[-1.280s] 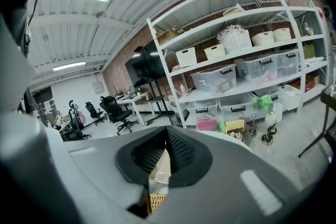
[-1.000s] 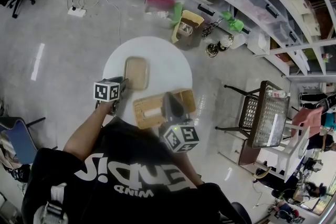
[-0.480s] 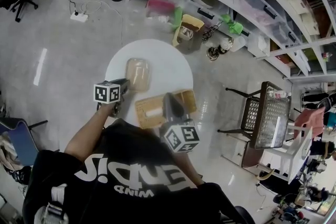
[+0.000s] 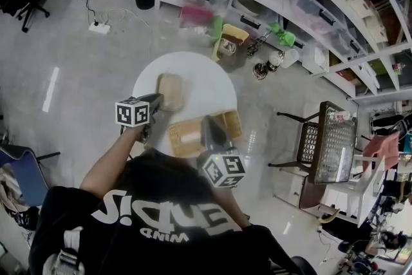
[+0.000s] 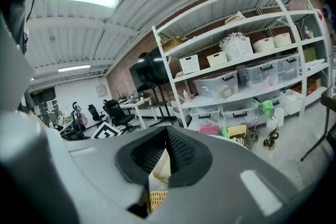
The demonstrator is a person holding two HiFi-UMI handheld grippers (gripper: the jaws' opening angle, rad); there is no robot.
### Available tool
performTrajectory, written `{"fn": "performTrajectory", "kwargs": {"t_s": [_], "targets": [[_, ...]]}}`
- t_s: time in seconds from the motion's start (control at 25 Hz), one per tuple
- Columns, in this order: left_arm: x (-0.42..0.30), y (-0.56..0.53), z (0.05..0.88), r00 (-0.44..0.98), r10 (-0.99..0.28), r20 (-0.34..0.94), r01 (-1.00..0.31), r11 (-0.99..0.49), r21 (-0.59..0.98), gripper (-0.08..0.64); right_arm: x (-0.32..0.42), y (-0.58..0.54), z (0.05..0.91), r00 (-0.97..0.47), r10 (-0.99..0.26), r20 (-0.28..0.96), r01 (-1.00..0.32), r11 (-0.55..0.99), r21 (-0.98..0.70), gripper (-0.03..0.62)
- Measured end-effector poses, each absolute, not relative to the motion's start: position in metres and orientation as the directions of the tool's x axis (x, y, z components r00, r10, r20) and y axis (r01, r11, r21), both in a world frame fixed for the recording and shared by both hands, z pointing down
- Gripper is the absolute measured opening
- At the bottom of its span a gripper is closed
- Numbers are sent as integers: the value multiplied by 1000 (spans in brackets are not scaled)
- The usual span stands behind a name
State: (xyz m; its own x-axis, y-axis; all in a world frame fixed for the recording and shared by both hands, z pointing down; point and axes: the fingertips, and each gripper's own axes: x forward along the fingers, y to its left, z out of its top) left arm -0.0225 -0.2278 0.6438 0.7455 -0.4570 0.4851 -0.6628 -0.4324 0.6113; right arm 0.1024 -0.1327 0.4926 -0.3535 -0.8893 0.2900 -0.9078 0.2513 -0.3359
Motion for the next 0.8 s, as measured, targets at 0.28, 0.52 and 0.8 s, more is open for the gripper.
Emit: {"fn": "performTrajectory", "kwargs": {"t_s": [0.28, 0.52, 0.8], "targets": [[-23, -235, 581, 743, -535, 403, -664, -511, 545, 38, 98, -124, 483, -358, -893, 274, -908, 264, -326, 0], [-26, -233, 520, 741, -591, 319, -666, -584, 464, 38, 94, -123, 476, -368, -893, 260, -905, 280, -319, 0], [-39, -210, 470, 731, -634, 251, -676, -621, 398, 38, 89, -119, 472, -375, -892, 250, -903, 291, -316, 0]]}}
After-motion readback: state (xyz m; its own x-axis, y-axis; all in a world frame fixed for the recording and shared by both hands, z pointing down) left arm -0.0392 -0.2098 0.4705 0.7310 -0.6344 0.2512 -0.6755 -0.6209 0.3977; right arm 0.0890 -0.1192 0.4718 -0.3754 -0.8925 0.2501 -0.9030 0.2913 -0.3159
